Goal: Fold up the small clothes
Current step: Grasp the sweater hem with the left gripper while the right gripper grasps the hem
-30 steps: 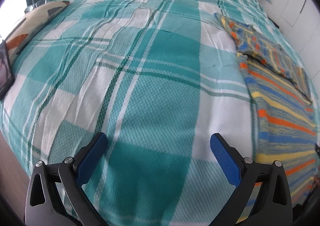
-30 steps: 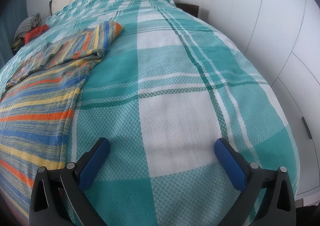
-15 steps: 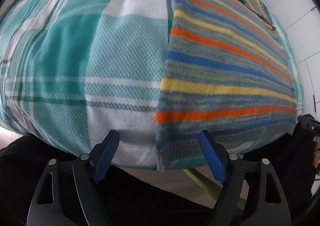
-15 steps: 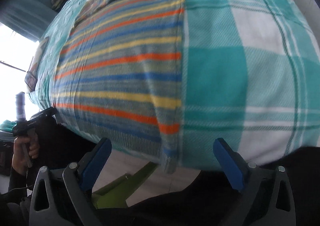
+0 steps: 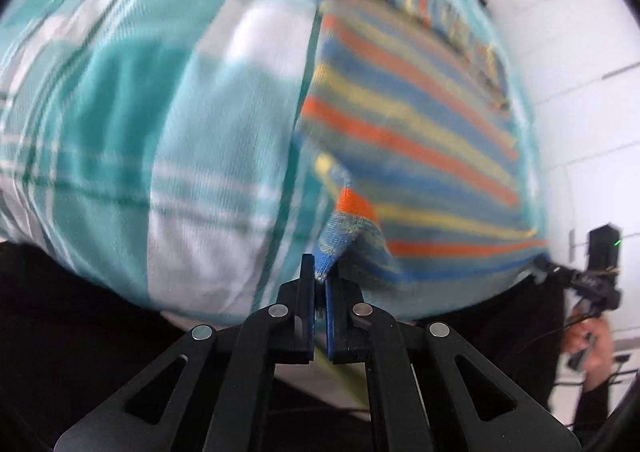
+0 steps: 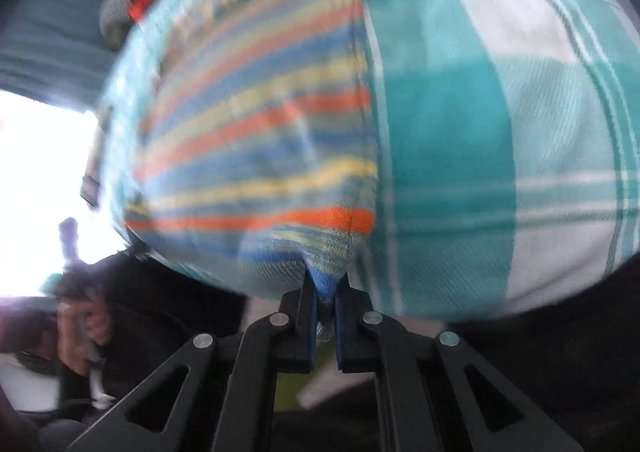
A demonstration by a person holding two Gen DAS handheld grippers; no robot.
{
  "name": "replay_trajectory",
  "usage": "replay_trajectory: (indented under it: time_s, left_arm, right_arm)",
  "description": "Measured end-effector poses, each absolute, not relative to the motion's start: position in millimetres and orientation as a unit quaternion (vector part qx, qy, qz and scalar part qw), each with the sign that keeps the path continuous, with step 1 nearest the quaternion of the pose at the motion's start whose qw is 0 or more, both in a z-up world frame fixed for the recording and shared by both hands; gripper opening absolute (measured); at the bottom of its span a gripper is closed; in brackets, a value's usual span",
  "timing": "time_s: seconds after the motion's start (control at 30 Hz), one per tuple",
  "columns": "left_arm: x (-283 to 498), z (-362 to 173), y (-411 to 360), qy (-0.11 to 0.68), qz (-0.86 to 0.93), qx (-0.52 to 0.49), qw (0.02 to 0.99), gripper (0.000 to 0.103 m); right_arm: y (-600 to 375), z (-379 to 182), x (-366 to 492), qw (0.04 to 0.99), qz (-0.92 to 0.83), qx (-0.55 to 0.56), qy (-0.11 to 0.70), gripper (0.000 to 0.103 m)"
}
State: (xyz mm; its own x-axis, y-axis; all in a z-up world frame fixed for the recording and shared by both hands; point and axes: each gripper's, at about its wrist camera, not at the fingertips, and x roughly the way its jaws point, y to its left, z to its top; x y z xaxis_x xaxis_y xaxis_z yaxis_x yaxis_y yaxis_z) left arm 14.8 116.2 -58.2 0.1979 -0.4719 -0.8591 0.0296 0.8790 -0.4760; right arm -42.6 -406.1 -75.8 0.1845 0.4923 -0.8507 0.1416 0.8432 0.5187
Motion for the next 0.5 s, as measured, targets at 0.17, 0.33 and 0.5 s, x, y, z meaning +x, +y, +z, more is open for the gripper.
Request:
replay_trajectory:
  time_s: [0.17, 0.33, 0.5]
  left_arm:
    - [88.4, -11.9, 122.8, 0.544, -0.179, -0.205, 0.794, 0.002]
    - [182.4, 3.7, 111.6, 0.508, -0.166, -0.220, 0.816, 0.002]
    - [271.1, -4.9, 82.4, 0.510, -0.149, -0.217, 0.819, 0.002]
  right_arm:
    - [-433.7, -40.5, 10.2, 0.765, 0.136, 0.302, 0.553, 0.007]
    - [-449.8, -22.3, 97.7, 0.801, 0.124, 0.325, 0.488, 0.007]
    - [-452.5, -25.0, 196.4, 0.809, 0.108, 0.342, 0.465, 0.007]
